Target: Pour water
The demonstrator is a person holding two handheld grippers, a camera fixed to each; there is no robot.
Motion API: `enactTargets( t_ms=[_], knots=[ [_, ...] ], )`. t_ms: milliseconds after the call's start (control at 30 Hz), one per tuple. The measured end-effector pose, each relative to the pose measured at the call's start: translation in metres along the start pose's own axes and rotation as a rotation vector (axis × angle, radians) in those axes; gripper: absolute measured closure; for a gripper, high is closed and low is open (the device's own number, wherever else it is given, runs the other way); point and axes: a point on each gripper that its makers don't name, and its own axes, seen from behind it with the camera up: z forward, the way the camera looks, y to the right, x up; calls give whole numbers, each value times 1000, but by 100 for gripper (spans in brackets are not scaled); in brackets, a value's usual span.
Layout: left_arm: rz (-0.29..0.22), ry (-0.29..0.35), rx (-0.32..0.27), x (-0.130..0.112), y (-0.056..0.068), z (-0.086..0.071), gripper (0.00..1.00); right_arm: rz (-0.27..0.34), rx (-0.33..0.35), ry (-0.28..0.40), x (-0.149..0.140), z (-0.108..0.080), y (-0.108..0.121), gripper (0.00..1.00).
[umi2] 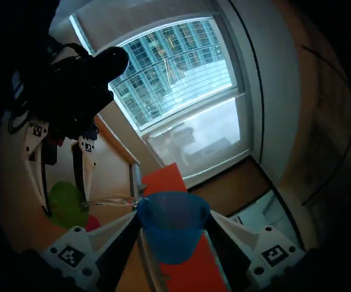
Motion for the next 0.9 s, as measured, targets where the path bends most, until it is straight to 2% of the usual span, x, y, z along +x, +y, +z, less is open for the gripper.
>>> enactTargets(
  t_ms=[900],
  knots=[
    [12, 3, 7, 2, -2, 2, 11, -157, -42, -9, 5, 3, 16, 10]
  ],
)
